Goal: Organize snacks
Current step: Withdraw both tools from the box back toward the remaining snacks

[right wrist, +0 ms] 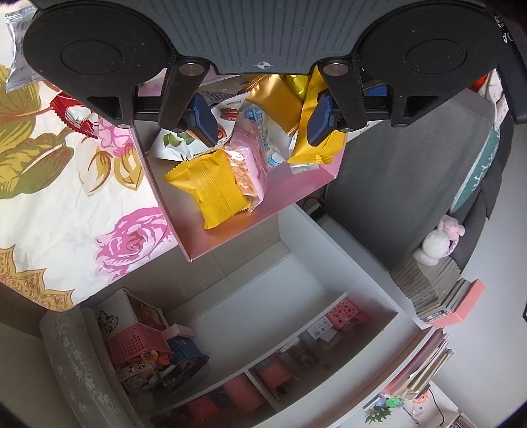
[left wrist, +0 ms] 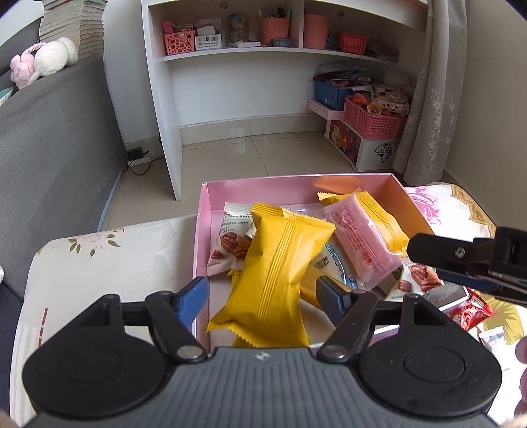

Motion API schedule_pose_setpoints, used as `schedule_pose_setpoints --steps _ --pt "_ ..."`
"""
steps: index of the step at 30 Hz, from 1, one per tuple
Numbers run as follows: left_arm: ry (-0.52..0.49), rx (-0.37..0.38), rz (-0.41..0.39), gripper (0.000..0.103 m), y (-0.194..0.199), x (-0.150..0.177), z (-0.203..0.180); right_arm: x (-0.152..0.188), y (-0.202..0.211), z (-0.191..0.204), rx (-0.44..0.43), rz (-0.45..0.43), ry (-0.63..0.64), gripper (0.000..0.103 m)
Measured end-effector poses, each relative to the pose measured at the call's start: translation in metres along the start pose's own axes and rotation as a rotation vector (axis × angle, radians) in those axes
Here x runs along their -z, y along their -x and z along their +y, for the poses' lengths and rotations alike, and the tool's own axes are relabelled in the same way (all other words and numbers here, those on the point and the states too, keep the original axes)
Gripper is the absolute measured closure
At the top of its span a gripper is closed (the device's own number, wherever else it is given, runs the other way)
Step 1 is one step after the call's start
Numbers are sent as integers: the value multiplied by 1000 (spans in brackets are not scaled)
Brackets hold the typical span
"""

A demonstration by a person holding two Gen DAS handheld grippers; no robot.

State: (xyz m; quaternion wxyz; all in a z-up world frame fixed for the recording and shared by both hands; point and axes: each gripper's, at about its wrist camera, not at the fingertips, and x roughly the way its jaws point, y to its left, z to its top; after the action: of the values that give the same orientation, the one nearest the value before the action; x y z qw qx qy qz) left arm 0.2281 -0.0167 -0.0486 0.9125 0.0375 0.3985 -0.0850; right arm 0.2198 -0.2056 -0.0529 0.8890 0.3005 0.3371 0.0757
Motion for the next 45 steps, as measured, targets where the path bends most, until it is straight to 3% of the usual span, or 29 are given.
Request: schedule_pose_setpoints --steps 5,17,29,39,45 --pt "-12 7 4 28 13 6 0 1 8 6 -9 5 35 28" --pt "13 24 9 13 41 23 4 9 37 23 -7 9 155 7" --pt "35 26 25 0 69 59 16 30 64 33 9 46 293 2" --pt "39 5 -12 0 81 88 31 63 73 35 74 60 443 2" --pt "68 30 33 0 74 108 37 81 67 24 135 70 515 1"
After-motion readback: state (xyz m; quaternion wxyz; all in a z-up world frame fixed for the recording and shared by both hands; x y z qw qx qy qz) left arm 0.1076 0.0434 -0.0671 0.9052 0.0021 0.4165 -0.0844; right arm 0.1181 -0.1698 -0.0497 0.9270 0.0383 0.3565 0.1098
